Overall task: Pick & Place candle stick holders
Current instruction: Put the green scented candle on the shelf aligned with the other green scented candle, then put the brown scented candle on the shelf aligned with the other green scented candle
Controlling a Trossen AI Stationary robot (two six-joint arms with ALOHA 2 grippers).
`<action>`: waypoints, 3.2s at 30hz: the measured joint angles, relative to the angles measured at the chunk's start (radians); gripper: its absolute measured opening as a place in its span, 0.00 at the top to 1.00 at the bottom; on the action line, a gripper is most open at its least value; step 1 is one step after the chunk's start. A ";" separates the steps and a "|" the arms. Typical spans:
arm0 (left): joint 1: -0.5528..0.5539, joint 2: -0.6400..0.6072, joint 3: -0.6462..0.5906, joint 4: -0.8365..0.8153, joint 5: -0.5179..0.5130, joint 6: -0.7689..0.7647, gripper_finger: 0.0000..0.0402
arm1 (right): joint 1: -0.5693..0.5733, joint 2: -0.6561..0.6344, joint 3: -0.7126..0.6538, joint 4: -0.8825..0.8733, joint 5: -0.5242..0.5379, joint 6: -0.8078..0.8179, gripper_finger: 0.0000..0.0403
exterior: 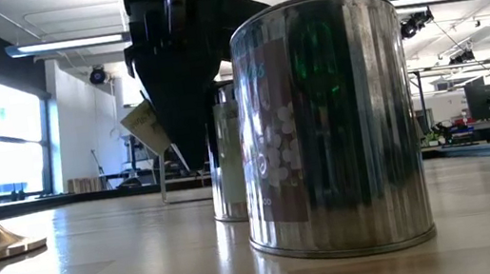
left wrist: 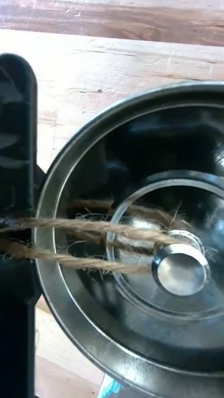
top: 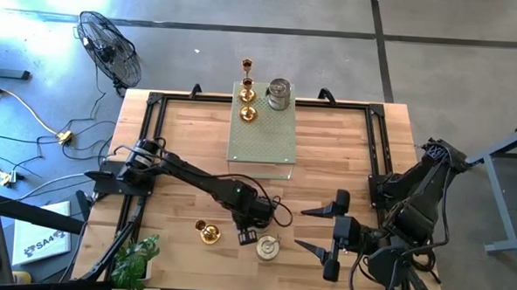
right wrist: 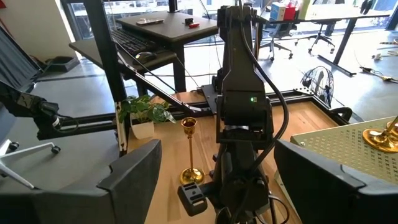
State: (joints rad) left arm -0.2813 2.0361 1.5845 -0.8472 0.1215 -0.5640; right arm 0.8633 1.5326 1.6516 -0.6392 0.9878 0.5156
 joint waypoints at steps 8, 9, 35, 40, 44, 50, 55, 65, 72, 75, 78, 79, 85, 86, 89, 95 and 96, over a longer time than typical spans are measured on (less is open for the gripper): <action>0.000 -0.050 0.000 -0.007 -0.001 0.001 1.00 | 0.000 0.000 0.000 0.000 -0.007 0.000 0.24; 0.000 -0.063 0.000 -0.011 -0.005 0.001 1.00 | 0.000 0.000 0.000 0.000 -0.009 0.000 0.24; 0.000 -0.237 0.001 -0.001 -0.103 0.018 1.00 | 0.001 0.000 0.000 0.009 -0.011 0.008 0.24; 0.000 -0.242 0.001 -0.010 -0.133 0.060 1.00 | 0.000 0.000 0.000 0.014 -0.011 0.011 0.24; 0.000 -0.244 0.001 -0.017 -0.140 0.063 1.00 | 0.001 0.000 0.000 0.015 -0.020 0.021 0.24; -0.001 -0.244 0.001 -0.018 -0.180 0.092 1.00 | 0.001 0.000 0.000 0.015 -0.025 0.023 0.24; -0.001 -0.244 0.001 -0.015 -0.197 0.114 1.00 | 0.000 0.000 0.000 0.015 -0.025 0.022 0.24; 0.000 -0.244 0.001 -0.009 -0.170 0.164 1.00 | 0.000 0.000 0.000 0.008 -0.022 0.019 0.24; 0.002 -0.244 0.001 0.025 -0.062 0.211 1.00 | 0.000 0.000 0.000 0.008 0.007 0.019 0.24; 0.000 -0.244 0.001 0.031 -0.047 0.246 1.00 | 0.000 0.000 0.000 0.008 0.006 0.019 0.24; 0.000 -0.244 0.001 0.034 -0.044 0.247 0.97 | 0.000 0.000 0.000 0.008 0.006 0.019 0.24; -0.001 -0.244 0.001 0.034 -0.043 0.246 0.95 | 0.000 0.000 0.000 0.008 0.006 0.019 0.24; 0.000 -0.244 0.001 0.034 0.001 0.244 0.80 | 0.000 0.000 0.000 0.009 0.005 0.024 0.24; 0.000 -0.244 0.001 0.034 0.005 0.242 0.77 | 0.000 0.000 0.000 0.009 0.005 0.026 0.24; 0.000 -0.244 0.001 0.034 0.022 0.242 0.67 | 0.000 0.000 0.000 0.009 0.004 0.026 0.24; 0.000 -0.244 0.001 0.035 0.020 0.219 0.47 | 0.000 0.000 0.000 0.009 -0.003 0.026 0.24; 0.000 -0.244 0.001 0.036 0.011 0.219 0.44 | 0.000 0.000 0.000 0.009 -0.003 0.026 0.24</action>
State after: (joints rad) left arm -0.2813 1.7925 1.5856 -0.8108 0.1324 -0.3452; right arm 0.8635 1.5326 1.6516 -0.6300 0.9844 0.5419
